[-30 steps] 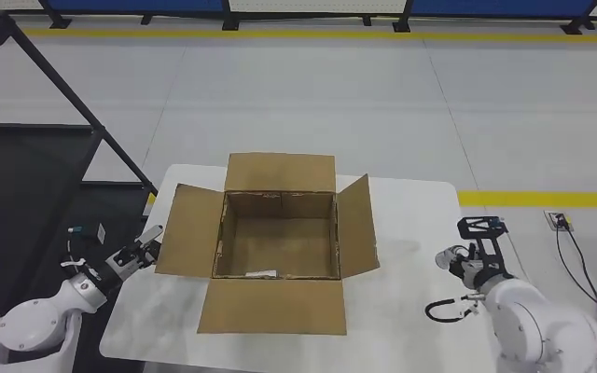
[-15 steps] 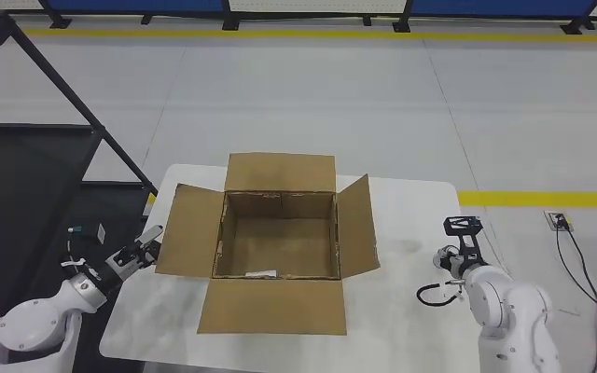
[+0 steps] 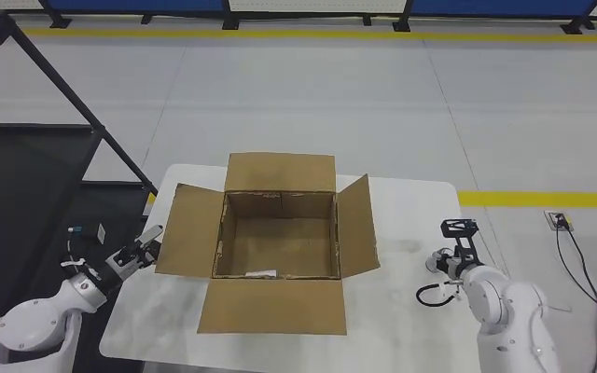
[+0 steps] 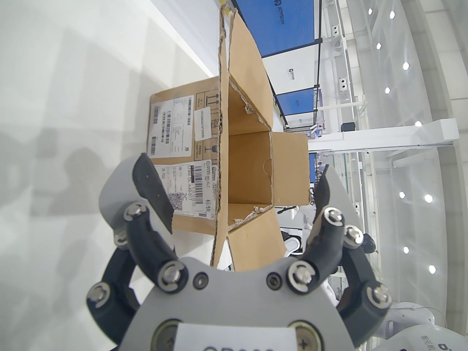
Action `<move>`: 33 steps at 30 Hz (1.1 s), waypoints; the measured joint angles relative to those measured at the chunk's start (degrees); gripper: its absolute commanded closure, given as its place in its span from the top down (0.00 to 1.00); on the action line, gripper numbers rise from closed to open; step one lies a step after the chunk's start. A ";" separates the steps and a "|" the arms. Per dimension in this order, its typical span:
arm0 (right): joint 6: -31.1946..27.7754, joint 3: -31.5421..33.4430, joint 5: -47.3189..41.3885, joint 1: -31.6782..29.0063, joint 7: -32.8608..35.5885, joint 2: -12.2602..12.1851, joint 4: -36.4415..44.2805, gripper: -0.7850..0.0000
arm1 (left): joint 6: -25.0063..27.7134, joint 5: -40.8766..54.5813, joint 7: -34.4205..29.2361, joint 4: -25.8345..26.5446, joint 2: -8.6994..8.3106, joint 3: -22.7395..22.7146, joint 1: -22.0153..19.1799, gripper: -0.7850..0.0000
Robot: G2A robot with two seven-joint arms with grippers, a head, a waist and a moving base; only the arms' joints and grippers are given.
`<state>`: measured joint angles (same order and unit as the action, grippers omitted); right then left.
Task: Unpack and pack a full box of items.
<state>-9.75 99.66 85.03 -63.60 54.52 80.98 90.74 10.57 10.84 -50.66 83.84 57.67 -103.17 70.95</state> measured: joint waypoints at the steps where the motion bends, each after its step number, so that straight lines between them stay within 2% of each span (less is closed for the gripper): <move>1: 0.00 -0.03 -0.15 -0.11 -0.01 -0.06 0.11 0.97 | 0.00 0.00 0.00 0.00 0.00 0.00 0.00 1.00; 2: 0.06 -0.08 -0.31 -0.24 -0.03 -0.11 0.31 1.00 | 0.00 0.00 0.00 0.00 0.00 0.00 0.00 1.00; 8: 1.58 -0.08 -1.38 -2.40 -1.83 -0.36 5.51 1.00 | 0.00 0.00 0.00 0.00 0.00 0.00 0.00 1.00; 13: 1.18 -2.07 -2.36 -5.60 -2.18 -0.43 17.54 1.00 | -0.21 0.41 1.64 0.53 0.02 -0.31 0.18 1.00; 17: -1.35 -5.64 -2.59 -4.36 0.45 -0.58 25.97 1.00 | -0.64 0.71 4.96 1.04 -0.06 -1.11 -0.07 1.00; 20: -4.30 -9.65 -2.92 -1.09 3.56 -0.68 28.84 1.00 | -1.04 0.78 7.06 1.13 -0.11 -1.35 -0.54 1.00; 23: -6.85 -14.69 -3.86 4.10 7.46 -0.61 28.26 1.00 | -1.46 0.90 9.09 1.21 -0.13 -1.46 -1.01 1.00; 30: -9.62 -27.18 -10.66 19.73 12.92 0.50 18.96 1.00 | -1.92 1.21 10.92 1.70 -0.11 -1.55 -0.91 1.00; 33: -9.62 -27.43 -10.91 20.37 13.08 0.53 18.61 1.00 | -1.91 1.21 10.90 1.69 -0.11 -1.55 -0.92 1.00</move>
<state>-19.37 72.23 74.12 -43.24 67.60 81.51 109.35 8.67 12.05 -39.75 85.53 57.56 -104.72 70.03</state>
